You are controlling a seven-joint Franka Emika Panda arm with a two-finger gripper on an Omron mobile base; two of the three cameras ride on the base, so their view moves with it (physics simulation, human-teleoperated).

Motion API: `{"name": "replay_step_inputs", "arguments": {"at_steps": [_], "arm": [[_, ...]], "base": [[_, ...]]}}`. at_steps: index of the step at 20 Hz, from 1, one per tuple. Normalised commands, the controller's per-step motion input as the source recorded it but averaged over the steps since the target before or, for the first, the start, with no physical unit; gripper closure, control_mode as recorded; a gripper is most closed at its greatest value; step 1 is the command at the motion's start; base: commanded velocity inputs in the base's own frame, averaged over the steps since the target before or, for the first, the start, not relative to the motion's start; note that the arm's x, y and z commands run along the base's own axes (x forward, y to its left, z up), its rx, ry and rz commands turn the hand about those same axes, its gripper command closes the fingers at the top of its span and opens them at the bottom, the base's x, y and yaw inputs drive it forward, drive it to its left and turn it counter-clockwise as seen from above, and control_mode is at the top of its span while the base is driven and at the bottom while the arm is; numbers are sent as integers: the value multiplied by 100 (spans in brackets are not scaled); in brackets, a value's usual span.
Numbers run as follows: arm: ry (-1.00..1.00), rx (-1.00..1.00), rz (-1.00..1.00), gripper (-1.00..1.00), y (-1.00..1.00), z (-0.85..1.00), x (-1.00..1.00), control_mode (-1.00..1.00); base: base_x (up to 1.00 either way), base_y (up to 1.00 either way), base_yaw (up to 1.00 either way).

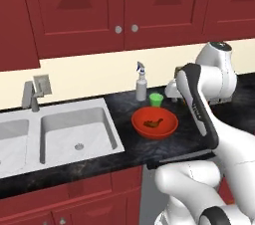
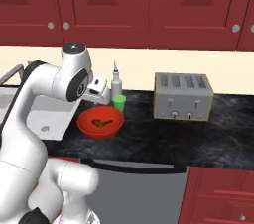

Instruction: Move the cup from next to the sink to the open cabinet. Then, move the bowl with the chicken drumstick to the fridge to clear the area for faucet cleaning.

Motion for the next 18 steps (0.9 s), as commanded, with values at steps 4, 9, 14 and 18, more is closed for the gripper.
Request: {"name": "replay_step_inputs", "arguments": {"at_steps": [4,9,14,18], "arm": [[0,0,0,-100,0,0,0,100],[5,17,-3,-100,-14,-62,14,-100],[4,4,-9,-100,31,-66,23,-100],[2,0,-5,-100,24,-72,24,-100]], "base": [[59,-72,0],[0,0,0],[0,0,0],[0,0,0]]}}
